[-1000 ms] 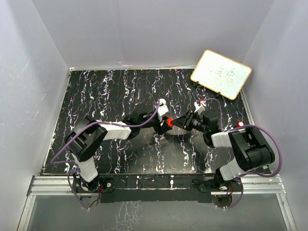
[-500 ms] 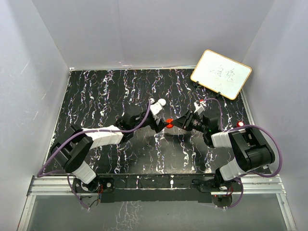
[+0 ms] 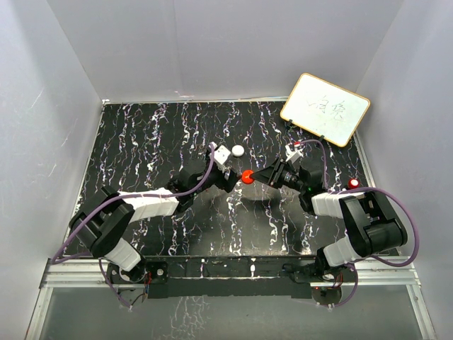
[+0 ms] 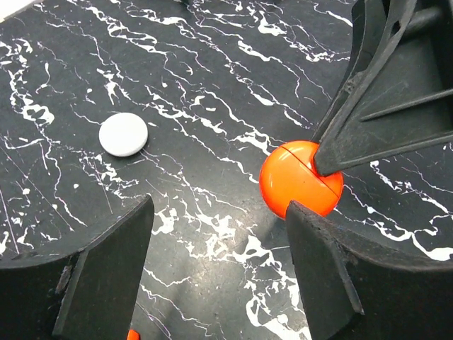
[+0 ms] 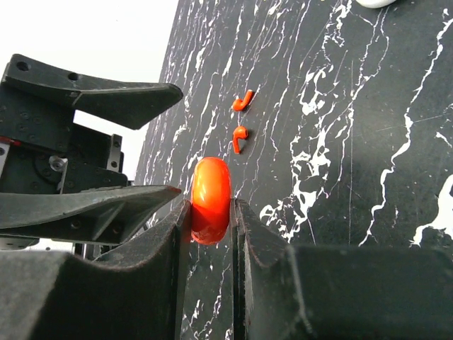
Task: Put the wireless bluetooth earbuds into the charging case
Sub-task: Open the charging case, then pick up the earbud from the center of the board.
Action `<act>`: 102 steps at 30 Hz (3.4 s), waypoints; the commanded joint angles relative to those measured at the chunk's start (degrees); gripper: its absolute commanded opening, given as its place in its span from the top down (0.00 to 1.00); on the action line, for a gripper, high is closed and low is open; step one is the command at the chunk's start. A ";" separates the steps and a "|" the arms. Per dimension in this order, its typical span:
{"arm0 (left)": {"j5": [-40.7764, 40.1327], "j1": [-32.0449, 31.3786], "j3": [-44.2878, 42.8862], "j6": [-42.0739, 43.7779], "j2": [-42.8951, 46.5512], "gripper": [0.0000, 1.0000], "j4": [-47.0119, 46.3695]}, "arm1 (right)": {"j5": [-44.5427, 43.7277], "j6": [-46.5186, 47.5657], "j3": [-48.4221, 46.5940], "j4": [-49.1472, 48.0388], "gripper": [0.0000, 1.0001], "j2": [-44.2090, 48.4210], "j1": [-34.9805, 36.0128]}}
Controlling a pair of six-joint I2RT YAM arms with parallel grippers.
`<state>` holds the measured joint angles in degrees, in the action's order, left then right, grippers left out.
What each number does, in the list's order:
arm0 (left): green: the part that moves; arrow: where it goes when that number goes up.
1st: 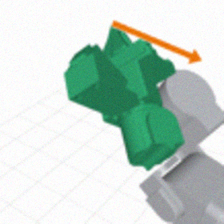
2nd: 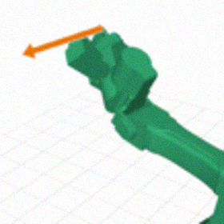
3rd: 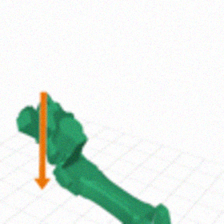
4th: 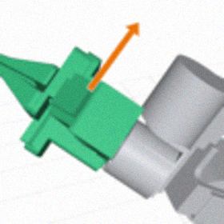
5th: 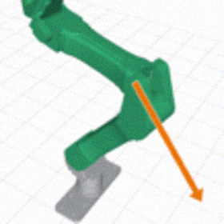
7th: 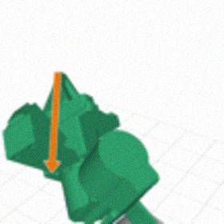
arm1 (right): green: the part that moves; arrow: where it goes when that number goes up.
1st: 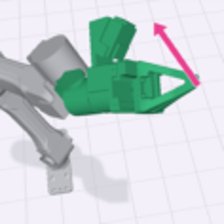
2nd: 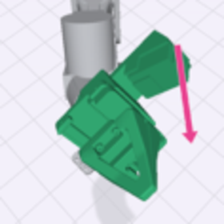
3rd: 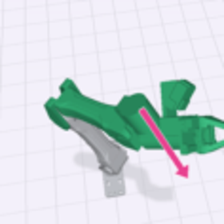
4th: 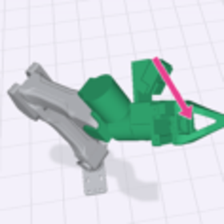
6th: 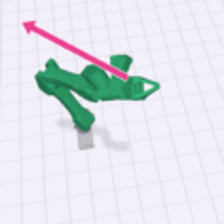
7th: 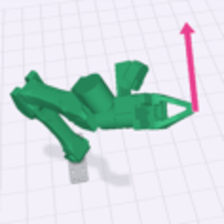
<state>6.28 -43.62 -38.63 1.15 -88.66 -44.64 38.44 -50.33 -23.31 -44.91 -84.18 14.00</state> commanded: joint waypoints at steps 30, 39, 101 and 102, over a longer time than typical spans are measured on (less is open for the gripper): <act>0.83 -0.20 1.77 -5.90 -3.44 0.28 -9.71 | 4.07 -6.18 -2.45 -9.58 0.93 1.39 0.01; -0.68 -0.24 1.63 -5.85 -4.08 0.28 -9.83 | 4.57 -8.11 -2.18 -11.96 0.94 0.42 0.01; -20.02 2.46 0.93 -28.22 14.35 0.29 36.78 | 6.38 -25.89 -5.02 -33.05 1.00 -16.00 0.07; -19.91 2.60 0.95 -28.39 13.57 0.30 36.64 | 6.51 -25.88 -5.19 -32.98 1.00 -15.99 0.06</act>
<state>-16.05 -41.52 -36.71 -25.15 -73.63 -9.32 45.78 -78.70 -26.24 -78.00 -102.30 14.00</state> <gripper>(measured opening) 0.732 0.227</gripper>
